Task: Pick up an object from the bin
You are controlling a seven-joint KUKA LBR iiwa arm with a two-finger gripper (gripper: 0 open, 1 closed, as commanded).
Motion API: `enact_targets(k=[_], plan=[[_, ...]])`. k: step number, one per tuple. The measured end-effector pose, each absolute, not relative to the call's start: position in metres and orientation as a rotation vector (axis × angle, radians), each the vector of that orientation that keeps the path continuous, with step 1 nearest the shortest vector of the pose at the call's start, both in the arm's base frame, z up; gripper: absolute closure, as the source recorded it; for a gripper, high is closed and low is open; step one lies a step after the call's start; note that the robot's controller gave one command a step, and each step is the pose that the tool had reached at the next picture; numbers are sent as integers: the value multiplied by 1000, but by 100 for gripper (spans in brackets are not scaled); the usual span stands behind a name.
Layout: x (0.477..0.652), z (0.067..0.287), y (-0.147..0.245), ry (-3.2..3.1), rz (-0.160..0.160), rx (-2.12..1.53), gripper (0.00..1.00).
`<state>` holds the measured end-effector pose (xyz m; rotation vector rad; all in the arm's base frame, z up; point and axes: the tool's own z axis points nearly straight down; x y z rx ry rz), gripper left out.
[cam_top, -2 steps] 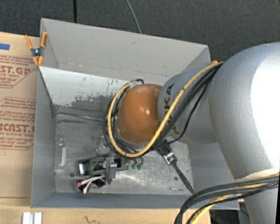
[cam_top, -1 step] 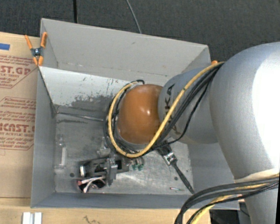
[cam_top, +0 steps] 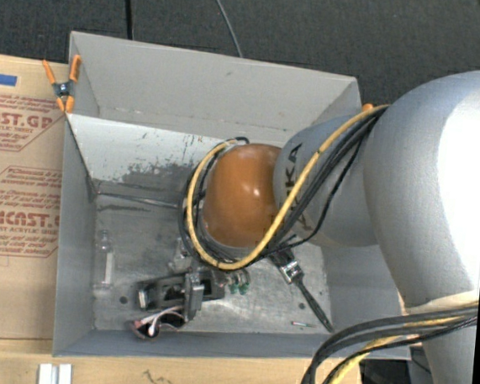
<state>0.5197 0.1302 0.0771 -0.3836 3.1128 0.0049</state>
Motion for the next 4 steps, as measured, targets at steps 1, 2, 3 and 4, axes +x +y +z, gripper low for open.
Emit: enact_targets(k=[1, 2, 3, 4], plan=[[517, 96, 129, 3125, 0, -387, 100], [518, 115, 129, 3121, -1, -386, 100], [518, 124, 129, 3117, 0, -386, 100], [517, 130, 129, 3119, 0, -387, 100]])
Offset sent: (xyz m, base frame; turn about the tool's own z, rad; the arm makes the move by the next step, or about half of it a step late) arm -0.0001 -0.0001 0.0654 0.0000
